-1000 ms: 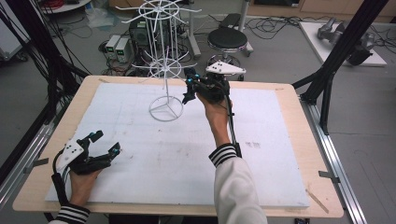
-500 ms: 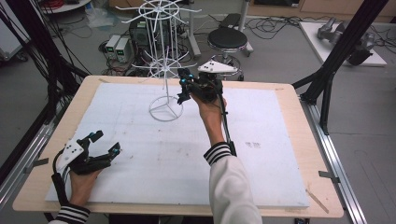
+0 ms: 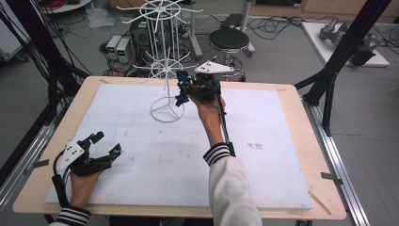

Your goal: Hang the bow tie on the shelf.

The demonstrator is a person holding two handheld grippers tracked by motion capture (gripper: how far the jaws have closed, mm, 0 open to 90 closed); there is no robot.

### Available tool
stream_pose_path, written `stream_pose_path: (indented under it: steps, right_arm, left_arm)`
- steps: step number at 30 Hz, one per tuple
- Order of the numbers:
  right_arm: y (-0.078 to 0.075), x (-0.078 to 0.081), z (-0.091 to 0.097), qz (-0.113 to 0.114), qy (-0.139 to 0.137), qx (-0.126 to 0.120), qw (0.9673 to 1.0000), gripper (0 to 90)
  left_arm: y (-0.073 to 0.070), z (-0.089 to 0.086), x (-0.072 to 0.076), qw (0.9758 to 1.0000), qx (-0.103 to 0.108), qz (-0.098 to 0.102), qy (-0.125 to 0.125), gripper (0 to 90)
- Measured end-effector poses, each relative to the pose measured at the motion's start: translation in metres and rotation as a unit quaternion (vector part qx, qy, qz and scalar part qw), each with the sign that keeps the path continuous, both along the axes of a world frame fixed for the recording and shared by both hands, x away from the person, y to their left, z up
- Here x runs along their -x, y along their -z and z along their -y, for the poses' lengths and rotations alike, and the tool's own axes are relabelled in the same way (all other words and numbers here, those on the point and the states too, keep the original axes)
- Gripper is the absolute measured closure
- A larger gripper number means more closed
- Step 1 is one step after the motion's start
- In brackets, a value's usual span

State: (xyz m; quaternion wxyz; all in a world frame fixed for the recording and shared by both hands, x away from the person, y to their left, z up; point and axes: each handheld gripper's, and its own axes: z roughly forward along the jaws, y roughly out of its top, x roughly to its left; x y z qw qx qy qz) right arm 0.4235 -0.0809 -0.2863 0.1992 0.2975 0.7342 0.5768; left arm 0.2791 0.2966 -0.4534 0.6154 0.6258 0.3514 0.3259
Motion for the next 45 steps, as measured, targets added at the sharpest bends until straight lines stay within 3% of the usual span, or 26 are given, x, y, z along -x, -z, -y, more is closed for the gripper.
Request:
stream_pose_path:
  steps: [17, 22, 25, 31, 43, 45]
  right_arm:
    - [0.000, 0.003, -0.006, 0.011, -0.012, 0.067, 0.9976, 71.2]
    - [0.001, 0.004, -0.007, 0.007, -0.014, 0.094, 0.9955, 61.4]
    - [0.002, 0.005, -0.008, 0.001, -0.015, 0.096, 0.9953, 51.3]
    - [0.000, 0.009, -0.010, 0.013, -0.028, 0.117, 0.9926, 36.4]
    - [-0.013, 0.025, 0.007, 0.019, -0.027, 0.086, 0.9957, 19.8]
    - [-0.017, 0.032, 0.013, 0.019, -0.023, 0.093, 0.9952, 16.5]
  left_arm:
    - [0.000, 0.000, 0.000, 1.0000, 0.002, 0.000, 0.000, 15.7]
    - [0.000, 0.000, 0.000, 1.0000, 0.001, 0.000, 0.000, 15.7]
    - [0.000, 0.000, 0.000, 1.0000, 0.001, -0.001, 0.000, 15.7]
    - [0.000, 0.000, -0.001, 1.0000, 0.002, -0.001, -0.001, 15.7]
    - [0.000, 0.000, -0.002, 0.9999, 0.004, -0.009, -0.004, 15.6]
    - [0.000, 0.000, -0.002, 1.0000, 0.001, -0.008, -0.004, 15.6]
